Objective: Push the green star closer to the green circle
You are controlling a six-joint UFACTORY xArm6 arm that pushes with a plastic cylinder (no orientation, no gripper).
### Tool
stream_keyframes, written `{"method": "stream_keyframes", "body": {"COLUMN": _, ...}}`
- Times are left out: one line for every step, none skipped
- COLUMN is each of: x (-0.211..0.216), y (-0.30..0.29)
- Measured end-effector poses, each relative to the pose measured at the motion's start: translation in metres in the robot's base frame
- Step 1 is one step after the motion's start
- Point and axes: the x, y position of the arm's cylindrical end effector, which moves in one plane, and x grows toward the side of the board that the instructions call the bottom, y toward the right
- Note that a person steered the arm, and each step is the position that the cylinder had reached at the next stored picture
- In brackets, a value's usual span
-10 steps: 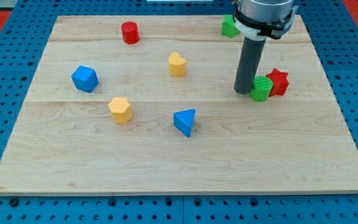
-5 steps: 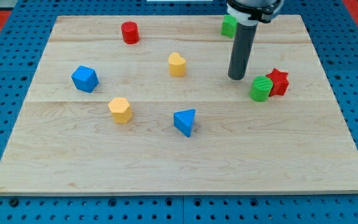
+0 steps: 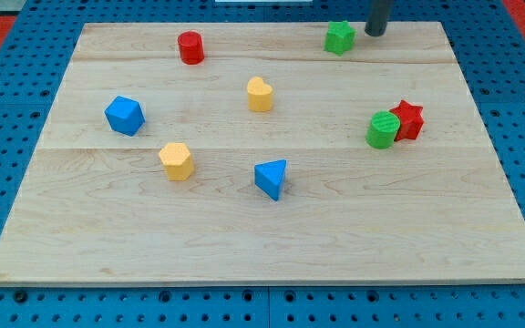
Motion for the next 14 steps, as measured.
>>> {"method": "stream_keyframes", "body": {"x": 0.0, "y": -0.052}}
{"method": "stream_keyframes", "body": {"x": 0.017, "y": -0.085}}
{"method": "stream_keyframes", "body": {"x": 0.043, "y": -0.096}}
{"method": "stream_keyframes", "body": {"x": 0.047, "y": -0.125}}
{"method": "stream_keyframes", "body": {"x": 0.05, "y": -0.15}}
{"method": "stream_keyframes", "body": {"x": 0.069, "y": -0.146}}
{"method": "stream_keyframes", "body": {"x": 0.073, "y": -0.134}}
{"method": "stream_keyframes", "body": {"x": 0.073, "y": -0.119}}
{"method": "stream_keyframes", "body": {"x": 0.078, "y": -0.106}}
{"method": "stream_keyframes", "body": {"x": 0.082, "y": -0.098}}
{"method": "stream_keyframes", "body": {"x": 0.075, "y": -0.099}}
{"method": "stream_keyframes", "body": {"x": 0.075, "y": -0.099}}
{"method": "stream_keyframes", "body": {"x": 0.075, "y": -0.099}}
{"method": "stream_keyframes", "body": {"x": 0.082, "y": -0.096}}
